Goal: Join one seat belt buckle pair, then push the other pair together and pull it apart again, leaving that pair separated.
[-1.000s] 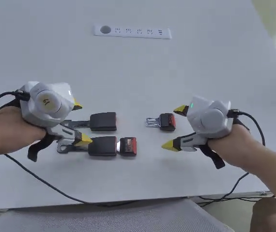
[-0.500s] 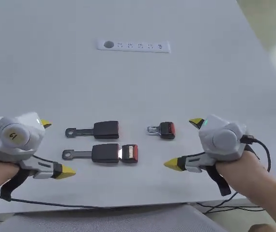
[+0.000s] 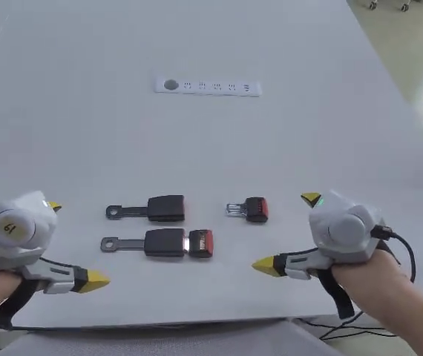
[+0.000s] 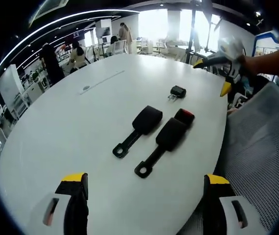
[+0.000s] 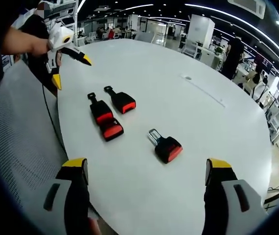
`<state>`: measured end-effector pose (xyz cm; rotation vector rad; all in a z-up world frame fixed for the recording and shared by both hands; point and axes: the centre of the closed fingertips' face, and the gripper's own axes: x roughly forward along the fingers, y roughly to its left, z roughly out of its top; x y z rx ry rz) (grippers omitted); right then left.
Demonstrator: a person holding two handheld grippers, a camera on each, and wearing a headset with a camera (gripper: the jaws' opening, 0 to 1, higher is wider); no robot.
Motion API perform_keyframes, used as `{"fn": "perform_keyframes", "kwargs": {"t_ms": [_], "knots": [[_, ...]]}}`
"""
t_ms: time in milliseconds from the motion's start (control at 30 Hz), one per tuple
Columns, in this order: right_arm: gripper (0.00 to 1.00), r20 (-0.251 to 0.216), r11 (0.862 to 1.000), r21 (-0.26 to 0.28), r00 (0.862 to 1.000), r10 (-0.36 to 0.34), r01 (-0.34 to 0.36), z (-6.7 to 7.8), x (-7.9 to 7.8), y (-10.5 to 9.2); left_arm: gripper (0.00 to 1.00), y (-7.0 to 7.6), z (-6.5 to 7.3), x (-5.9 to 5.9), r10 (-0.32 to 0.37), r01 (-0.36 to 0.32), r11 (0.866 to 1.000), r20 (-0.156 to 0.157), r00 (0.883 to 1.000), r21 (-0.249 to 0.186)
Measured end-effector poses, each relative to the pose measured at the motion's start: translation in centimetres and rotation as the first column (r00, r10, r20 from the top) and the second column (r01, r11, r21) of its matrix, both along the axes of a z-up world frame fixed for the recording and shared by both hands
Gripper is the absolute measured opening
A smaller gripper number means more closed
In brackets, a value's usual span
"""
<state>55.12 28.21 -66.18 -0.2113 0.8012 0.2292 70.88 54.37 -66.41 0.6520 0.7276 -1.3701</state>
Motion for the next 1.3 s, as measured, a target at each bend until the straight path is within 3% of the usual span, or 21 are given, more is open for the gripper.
{"fn": "perform_keyframes", "kwargs": {"t_ms": [500, 1133, 1300], "knots": [[1.0, 0.005, 0.998, 0.049, 0.999, -0.043, 0.042, 0.4, -1.1, 1.0, 1.0, 0.9, 0.4, -0.1, 0.043, -0.043, 0.999, 0.003, 0.999, -0.02], [1.0, 0.001, 0.997, 0.056, 0.998, -0.062, 0.061, 1.0, -1.4, 1.8, 1.0, 1.2, 1.0, -0.4, 0.065, -0.064, 0.997, 0.018, 0.998, -0.042], [1.0, 0.003, 0.997, 0.054, 0.998, -0.061, 0.06, 1.2, -1.4, 2.1, 1.0, 1.4, 1.2, 0.1, 0.085, -0.083, 0.995, 0.044, 0.995, -0.049]]}}
